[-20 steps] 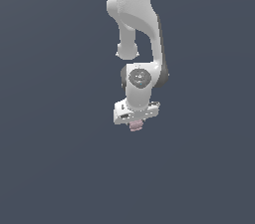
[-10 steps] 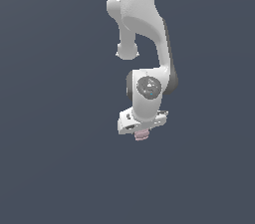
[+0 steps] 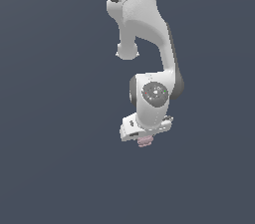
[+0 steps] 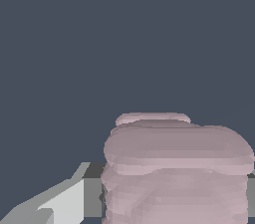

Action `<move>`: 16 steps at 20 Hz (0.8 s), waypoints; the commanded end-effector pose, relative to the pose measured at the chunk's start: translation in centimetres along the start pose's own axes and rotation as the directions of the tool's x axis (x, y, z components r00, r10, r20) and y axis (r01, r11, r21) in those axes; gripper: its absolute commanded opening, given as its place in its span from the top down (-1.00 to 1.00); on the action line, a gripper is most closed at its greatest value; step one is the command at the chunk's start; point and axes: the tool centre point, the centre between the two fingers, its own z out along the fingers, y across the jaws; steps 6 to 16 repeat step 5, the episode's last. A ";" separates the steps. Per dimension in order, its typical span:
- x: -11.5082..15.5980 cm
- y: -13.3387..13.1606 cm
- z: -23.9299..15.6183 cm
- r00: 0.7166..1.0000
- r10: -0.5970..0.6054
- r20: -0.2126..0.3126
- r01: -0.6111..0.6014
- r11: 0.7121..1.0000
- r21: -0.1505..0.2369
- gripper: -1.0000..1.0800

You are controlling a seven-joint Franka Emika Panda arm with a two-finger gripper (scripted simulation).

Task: Pick up the object and move it to a goal position.

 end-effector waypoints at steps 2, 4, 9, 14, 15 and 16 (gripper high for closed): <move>0.5 0.0 -0.1 1.000 0.000 0.000 0.000 1.000 0.000 1.00; 0.6 0.0 -0.1 1.000 0.000 0.000 0.000 1.000 0.000 1.00; 0.6 0.0 -0.1 1.000 0.000 0.000 0.000 1.000 0.000 1.00; 0.6 0.0 -0.1 1.000 0.000 0.000 0.000 1.000 0.000 1.00; 0.6 0.0 -0.1 1.000 0.000 0.000 0.000 1.000 0.000 1.00; 0.6 0.0 -0.1 1.000 0.000 0.000 0.000 1.000 0.000 1.00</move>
